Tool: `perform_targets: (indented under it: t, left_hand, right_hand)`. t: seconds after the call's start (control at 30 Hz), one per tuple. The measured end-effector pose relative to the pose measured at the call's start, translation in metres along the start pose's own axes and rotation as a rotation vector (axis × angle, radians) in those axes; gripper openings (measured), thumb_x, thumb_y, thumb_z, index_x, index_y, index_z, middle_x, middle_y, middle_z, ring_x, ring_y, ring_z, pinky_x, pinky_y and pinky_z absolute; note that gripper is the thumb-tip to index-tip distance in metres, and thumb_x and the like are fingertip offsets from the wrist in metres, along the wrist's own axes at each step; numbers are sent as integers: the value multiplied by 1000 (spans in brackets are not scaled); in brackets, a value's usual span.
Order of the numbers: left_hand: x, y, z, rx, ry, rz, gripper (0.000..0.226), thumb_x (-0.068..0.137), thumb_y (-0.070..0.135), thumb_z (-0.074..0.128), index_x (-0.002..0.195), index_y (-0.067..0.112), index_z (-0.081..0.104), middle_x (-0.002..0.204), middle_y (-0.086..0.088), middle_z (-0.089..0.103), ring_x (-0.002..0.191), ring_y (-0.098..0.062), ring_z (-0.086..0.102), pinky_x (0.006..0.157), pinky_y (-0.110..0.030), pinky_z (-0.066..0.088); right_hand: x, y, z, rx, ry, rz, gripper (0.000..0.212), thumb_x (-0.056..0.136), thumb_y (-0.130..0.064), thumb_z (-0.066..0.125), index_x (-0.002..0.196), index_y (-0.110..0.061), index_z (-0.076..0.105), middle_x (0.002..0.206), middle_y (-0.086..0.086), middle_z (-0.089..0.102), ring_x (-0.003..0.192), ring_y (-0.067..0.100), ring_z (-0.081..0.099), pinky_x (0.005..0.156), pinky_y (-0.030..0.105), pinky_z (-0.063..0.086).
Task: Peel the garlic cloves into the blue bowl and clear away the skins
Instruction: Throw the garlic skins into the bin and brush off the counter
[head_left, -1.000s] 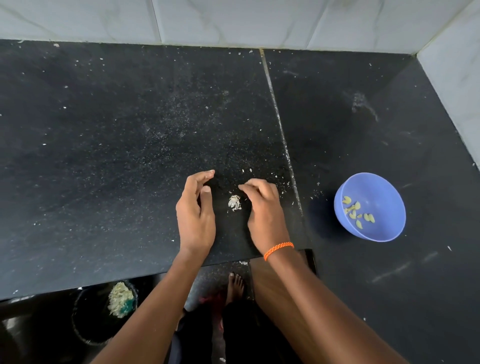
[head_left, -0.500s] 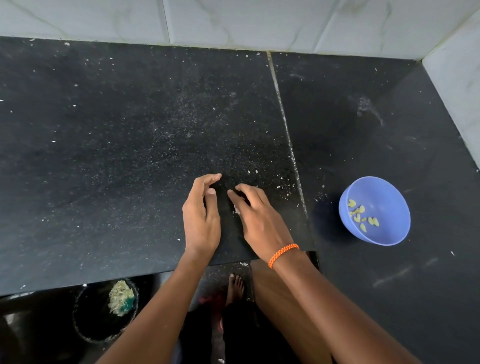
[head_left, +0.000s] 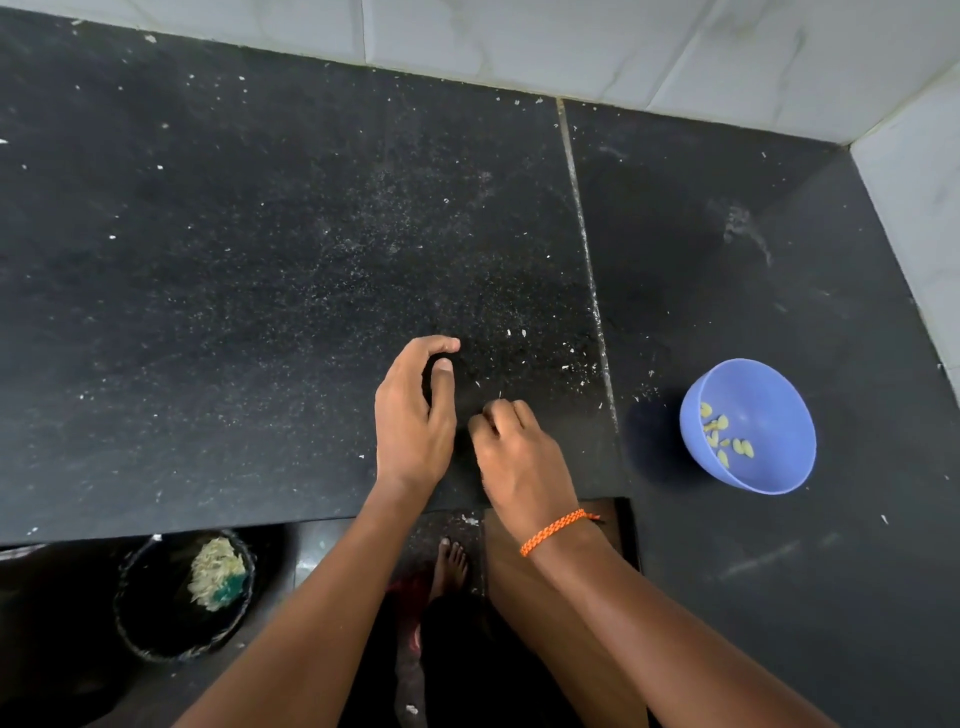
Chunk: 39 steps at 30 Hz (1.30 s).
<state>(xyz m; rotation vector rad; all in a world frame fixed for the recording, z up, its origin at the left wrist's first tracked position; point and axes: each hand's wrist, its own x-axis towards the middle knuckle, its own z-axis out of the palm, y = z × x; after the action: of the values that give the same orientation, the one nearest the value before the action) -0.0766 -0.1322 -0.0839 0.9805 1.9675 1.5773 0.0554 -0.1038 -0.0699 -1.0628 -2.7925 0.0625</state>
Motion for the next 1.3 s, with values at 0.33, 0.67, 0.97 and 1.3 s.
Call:
perform_targets:
  t: [0.33, 0.67, 0.97, 1.3]
  left_hand:
    - [-30, 5, -57, -290, 185, -247, 30, 105, -7, 51, 106, 8, 77, 107, -2, 78, 108, -20, 74, 96, -37, 60]
    - [-100, -49, -176, -238, 868, -371, 28, 97, -9, 52, 90, 7, 75, 86, -3, 77, 82, -19, 74, 76, -37, 58]
    - [-161, -212, -236, -852, 1380, -781, 37, 84, -15, 55, 61, 11, 69, 67, -8, 66, 62, -18, 64, 56, -26, 51]
    - [-202, -476, -227, -822, 1425, -1342, 18, 78, 2, 82, 70, 12, 69, 74, -1, 70, 77, -24, 68, 69, -39, 57]
  right_hand:
    - [29, -89, -12, 1120, 112, 642, 18, 91, 5, 72, 92, -10, 82, 84, -3, 81, 84, 11, 78, 80, 30, 63]
    - [4, -238, 34, 1149, 26, 281, 12, 93, 5, 73, 96, -5, 80, 97, 0, 77, 92, 14, 77, 83, 32, 64]
    - [-39, -330, 178, 1172, -332, 145, 18, 87, 13, 68, 93, -1, 79, 94, 6, 78, 86, 13, 76, 80, 31, 63]
    - [-47, -386, 512, 973, -751, 444, 48, 76, 25, 56, 59, -17, 69, 70, 14, 70, 72, 33, 72, 72, 44, 64]
